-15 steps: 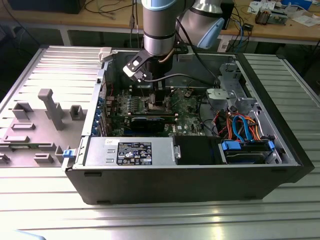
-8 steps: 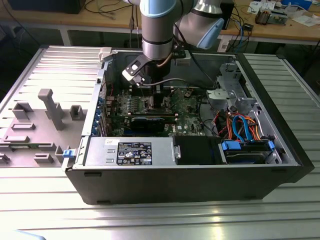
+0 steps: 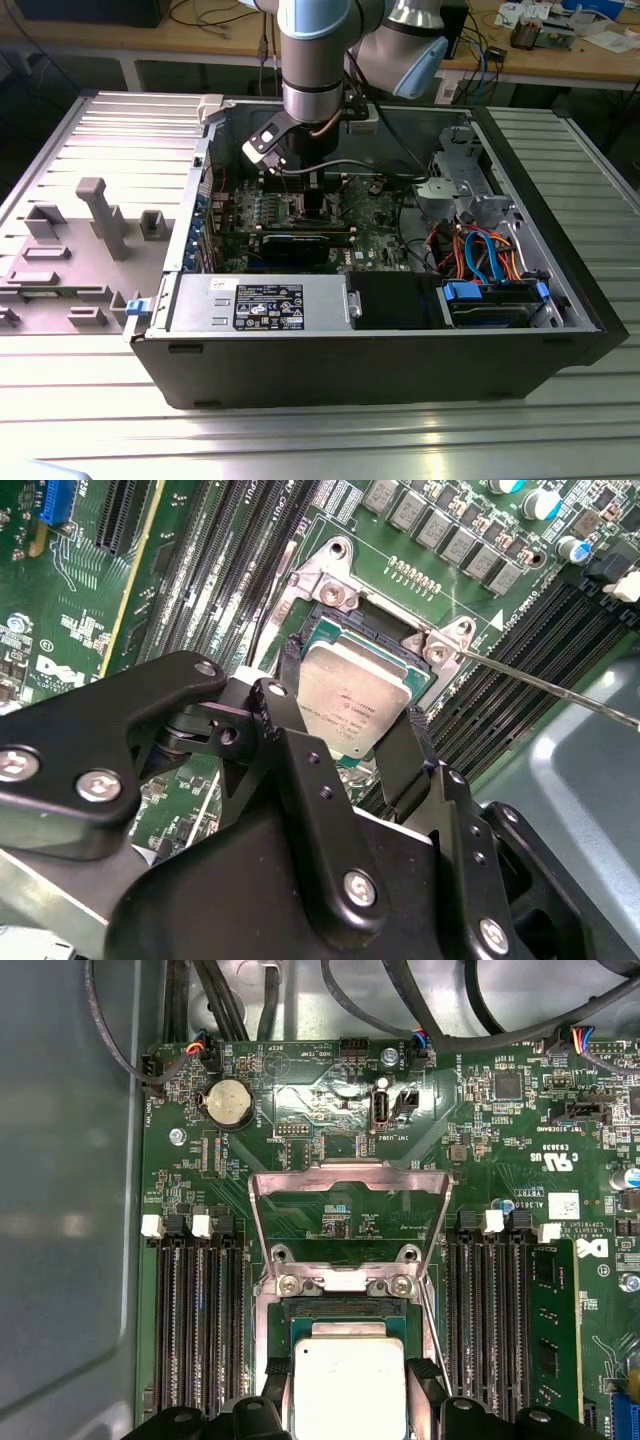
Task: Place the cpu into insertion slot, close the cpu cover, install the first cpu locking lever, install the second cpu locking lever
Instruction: 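Place the cpu into insertion slot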
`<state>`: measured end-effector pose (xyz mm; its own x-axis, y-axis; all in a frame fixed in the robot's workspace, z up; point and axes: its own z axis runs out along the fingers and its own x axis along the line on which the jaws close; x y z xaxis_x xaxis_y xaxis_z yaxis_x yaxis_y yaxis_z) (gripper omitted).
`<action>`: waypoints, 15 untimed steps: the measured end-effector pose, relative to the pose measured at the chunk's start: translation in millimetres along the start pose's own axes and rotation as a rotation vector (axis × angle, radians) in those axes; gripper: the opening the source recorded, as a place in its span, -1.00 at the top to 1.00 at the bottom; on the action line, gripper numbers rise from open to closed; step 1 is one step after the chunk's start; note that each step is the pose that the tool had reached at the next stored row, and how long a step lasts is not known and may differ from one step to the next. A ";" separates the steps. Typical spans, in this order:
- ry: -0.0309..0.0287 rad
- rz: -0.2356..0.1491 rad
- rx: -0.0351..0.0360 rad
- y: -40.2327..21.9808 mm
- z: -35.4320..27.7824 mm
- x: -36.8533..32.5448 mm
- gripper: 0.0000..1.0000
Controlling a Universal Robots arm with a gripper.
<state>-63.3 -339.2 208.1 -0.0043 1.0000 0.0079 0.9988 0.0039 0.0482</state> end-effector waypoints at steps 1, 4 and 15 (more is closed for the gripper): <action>0.0000 0.000 0.0000 0.0 0.0 0.0 -0.09; 0.0000 0.001 0.0000 0.0 0.0 0.0 -0.09; -0.0065 -0.019 -0.0007 -0.4 2.4 0.7 -0.09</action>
<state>-63.6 -338.4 205.8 -0.0230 0.9997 0.0005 0.9985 0.0230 0.0490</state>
